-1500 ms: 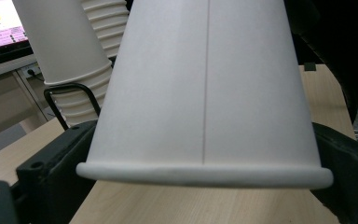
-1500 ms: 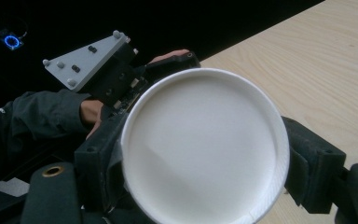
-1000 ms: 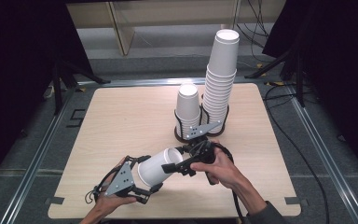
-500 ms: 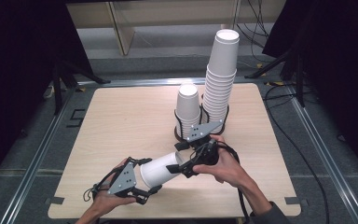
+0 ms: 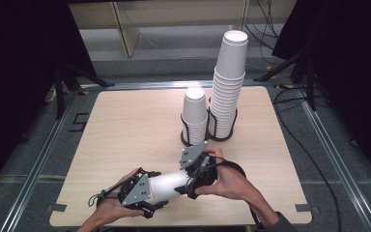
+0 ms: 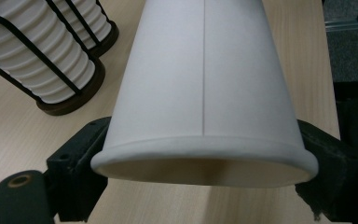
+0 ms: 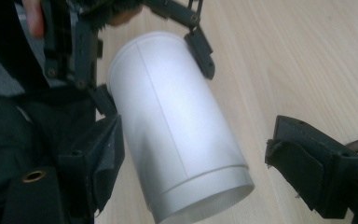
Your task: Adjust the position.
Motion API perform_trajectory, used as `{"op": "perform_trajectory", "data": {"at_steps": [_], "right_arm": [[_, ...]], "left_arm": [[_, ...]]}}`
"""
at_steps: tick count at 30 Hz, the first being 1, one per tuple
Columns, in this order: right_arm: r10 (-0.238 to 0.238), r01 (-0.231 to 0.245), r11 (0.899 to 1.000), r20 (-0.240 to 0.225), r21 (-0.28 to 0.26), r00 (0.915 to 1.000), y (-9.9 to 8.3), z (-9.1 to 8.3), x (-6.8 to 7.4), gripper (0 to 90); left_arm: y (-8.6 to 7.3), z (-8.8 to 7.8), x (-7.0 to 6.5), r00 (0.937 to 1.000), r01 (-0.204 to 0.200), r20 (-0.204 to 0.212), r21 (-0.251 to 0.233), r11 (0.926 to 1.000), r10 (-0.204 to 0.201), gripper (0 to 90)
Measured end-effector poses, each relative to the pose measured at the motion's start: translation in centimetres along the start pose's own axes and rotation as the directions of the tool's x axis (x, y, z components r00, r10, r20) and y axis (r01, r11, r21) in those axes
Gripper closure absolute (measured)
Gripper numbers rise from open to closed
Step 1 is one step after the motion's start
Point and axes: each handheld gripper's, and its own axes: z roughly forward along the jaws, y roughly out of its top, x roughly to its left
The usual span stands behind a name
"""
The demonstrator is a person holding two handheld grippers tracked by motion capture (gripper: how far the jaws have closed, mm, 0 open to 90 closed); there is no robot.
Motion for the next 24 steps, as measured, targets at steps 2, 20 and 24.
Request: {"op": "perform_trajectory", "data": {"at_steps": [2, 20, 24], "right_arm": [[0.008, -0.008, 0.999, -0.009, 0.036, 0.9999, 0.0, 0.3, 0.5, 18.7], [-0.152, 0.156, 0.973, -0.036, 0.173, 0.9878, 0.3, 3.8, 1.9, 18.2], [-0.166, 0.171, 0.968, -0.044, 0.182, 0.9852, 0.2, 4.3, 2.0, 17.7]], "left_arm": [[0.0, 0.0, 0.0, 0.9998, -0.021, 0.005, 0.022, 0.9995, 0.021, 13.3], [0.6, -0.4, -0.2, 0.9973, -0.07, 0.025, 0.061, 0.9956, 0.069, 13.4], [0.7, -0.4, -0.3, 0.9961, -0.083, 0.034, 0.069, 0.9942, 0.081, 13.5]]}}
